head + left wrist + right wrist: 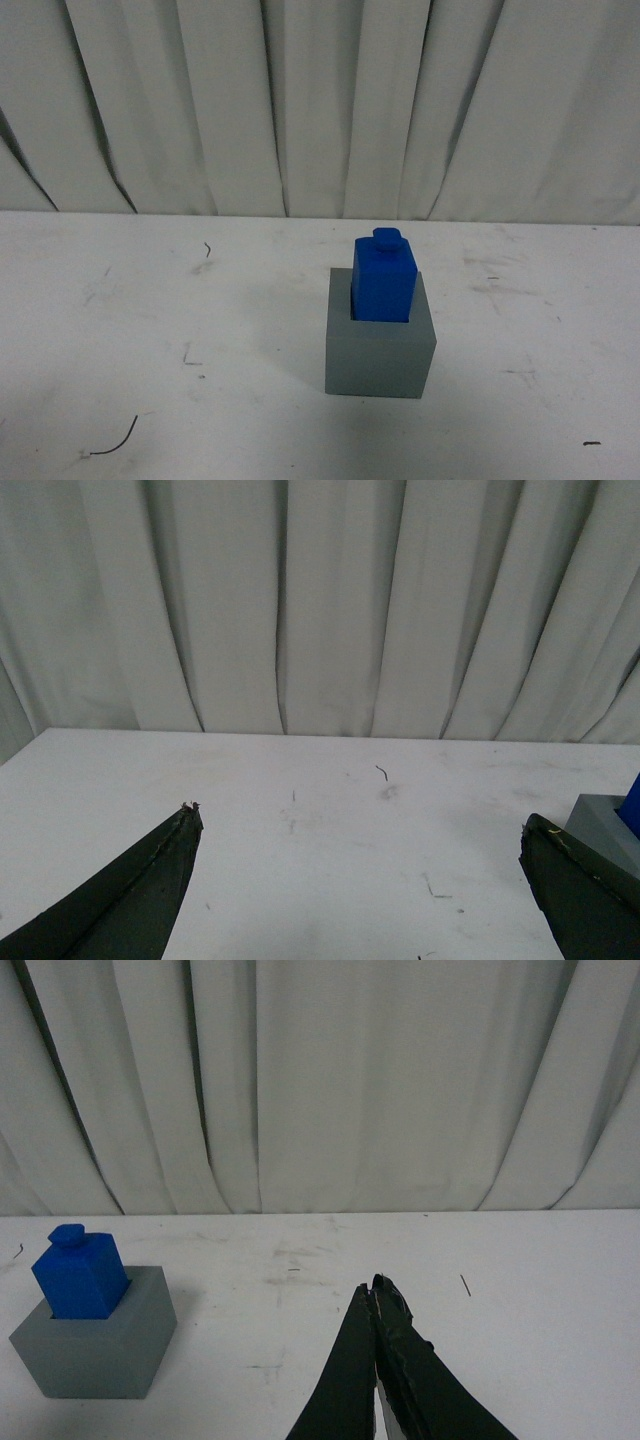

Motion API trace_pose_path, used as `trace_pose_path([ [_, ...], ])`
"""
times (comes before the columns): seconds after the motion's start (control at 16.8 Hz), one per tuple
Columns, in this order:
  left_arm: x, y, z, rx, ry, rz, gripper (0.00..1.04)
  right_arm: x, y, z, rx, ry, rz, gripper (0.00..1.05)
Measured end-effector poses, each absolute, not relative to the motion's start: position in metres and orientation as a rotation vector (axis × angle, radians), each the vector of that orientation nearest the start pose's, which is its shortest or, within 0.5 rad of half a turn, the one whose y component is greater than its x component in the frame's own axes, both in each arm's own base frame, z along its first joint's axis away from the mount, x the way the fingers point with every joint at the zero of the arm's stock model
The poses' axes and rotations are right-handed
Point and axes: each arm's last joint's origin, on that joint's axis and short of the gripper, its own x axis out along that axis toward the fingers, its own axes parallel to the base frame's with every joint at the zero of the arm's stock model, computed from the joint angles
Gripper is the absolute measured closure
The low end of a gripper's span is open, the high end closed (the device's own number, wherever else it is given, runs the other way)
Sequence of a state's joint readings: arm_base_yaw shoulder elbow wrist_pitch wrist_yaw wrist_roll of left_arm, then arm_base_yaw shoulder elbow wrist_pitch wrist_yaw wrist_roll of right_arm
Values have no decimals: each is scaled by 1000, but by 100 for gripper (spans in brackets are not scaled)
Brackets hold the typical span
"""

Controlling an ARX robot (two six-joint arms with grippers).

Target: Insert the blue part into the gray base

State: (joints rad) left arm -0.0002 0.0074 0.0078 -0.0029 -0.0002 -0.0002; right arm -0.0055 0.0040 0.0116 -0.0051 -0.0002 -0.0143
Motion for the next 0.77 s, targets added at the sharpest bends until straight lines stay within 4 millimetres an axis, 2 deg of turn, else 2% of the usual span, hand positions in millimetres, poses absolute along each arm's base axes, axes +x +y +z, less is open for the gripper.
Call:
trace_pose_path([
  [0.12, 98, 0, 165, 0, 2, 0, 7, 97, -1, 167, -14, -4, -5, 103],
  [0.18, 98, 0, 165, 0, 2, 0, 7, 97, -1, 167, -14, -4, -5, 97],
  [0.42, 98, 0, 165, 0, 2, 0, 7, 97, -1, 167, -14, -4, -5, 53],
  [0.54, 98, 0, 165, 0, 2, 0, 7, 97, -1, 167, -14, -4, -5, 35],
  [0.65, 98, 0, 165, 0, 2, 0, 7, 97, -1, 167, -14, -4, -5, 11],
  [0.71, 98, 0, 165, 0, 2, 0, 7, 97, -1, 167, -13, -4, -5, 5],
  [0.77, 98, 0, 165, 0, 2, 0, 7, 97, -1, 167, -13, -4, -5, 7],
])
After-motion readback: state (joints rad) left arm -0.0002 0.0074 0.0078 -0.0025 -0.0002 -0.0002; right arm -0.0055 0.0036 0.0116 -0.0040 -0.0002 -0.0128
